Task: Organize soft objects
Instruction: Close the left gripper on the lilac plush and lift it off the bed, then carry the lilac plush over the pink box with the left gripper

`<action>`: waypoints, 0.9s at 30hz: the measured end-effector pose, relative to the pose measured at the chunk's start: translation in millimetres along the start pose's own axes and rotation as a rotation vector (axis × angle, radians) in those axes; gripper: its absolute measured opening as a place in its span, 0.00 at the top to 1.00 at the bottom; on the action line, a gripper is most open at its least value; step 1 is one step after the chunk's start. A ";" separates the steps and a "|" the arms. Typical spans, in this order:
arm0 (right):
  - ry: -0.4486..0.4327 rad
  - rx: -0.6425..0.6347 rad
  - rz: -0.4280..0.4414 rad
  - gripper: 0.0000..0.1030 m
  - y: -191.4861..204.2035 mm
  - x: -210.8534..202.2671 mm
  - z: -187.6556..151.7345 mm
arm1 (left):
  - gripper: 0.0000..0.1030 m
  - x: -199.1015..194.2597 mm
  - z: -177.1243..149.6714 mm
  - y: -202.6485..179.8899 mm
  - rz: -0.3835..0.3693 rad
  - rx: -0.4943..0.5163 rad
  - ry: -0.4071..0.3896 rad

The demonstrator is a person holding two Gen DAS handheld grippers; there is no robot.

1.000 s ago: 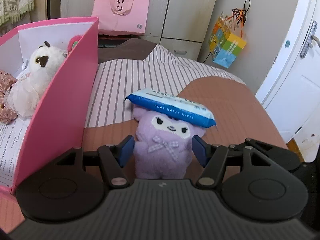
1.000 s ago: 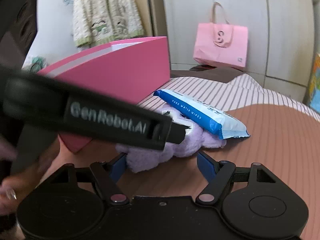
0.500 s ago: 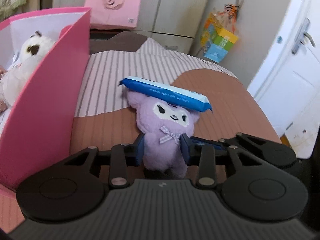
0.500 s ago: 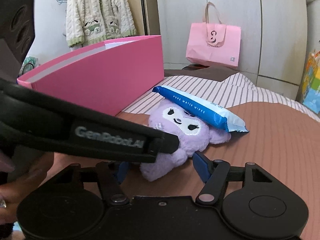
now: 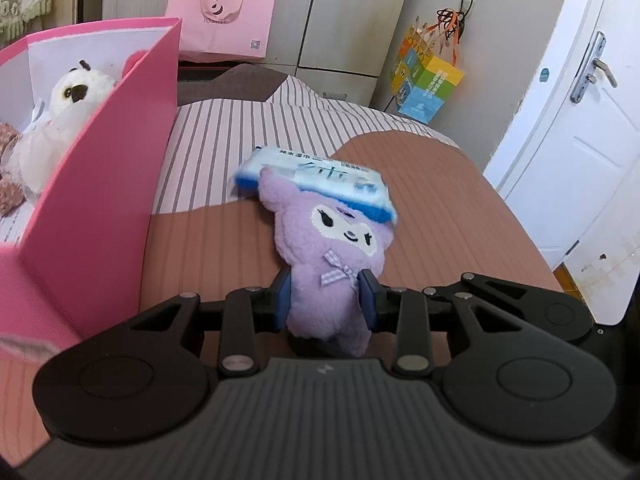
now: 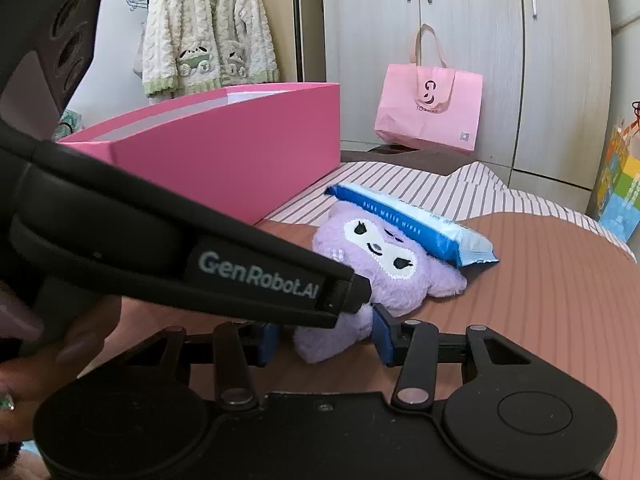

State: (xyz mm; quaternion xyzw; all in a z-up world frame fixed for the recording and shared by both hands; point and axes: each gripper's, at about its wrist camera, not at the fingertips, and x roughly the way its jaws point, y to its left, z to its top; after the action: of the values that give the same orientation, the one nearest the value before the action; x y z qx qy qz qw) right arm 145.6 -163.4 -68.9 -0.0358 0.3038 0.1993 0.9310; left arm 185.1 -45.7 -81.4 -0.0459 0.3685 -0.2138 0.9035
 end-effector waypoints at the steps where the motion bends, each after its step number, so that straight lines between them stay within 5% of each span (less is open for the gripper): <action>1: 0.001 0.001 0.001 0.51 1.2 -2.1 -0.9 | 0.68 -2.3 -4.1 -1.6 0.004 0.003 -0.009; 8: 0.007 -0.006 0.016 0.51 10.4 -20.8 -12.1 | 0.68 -20.0 -22.6 -14.9 0.018 0.038 -0.017; 27: 0.066 -0.081 0.023 0.56 22.8 -76.2 -10.1 | 0.68 -66.8 -33.6 -27.2 -0.138 0.060 0.079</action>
State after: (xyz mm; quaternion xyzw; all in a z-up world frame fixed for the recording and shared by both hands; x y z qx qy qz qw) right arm 75.0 -171.0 -31.6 -0.0765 0.3263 0.2208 0.9160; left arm 110.0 -39.7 -55.9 -0.0358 0.3932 -0.2879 0.8725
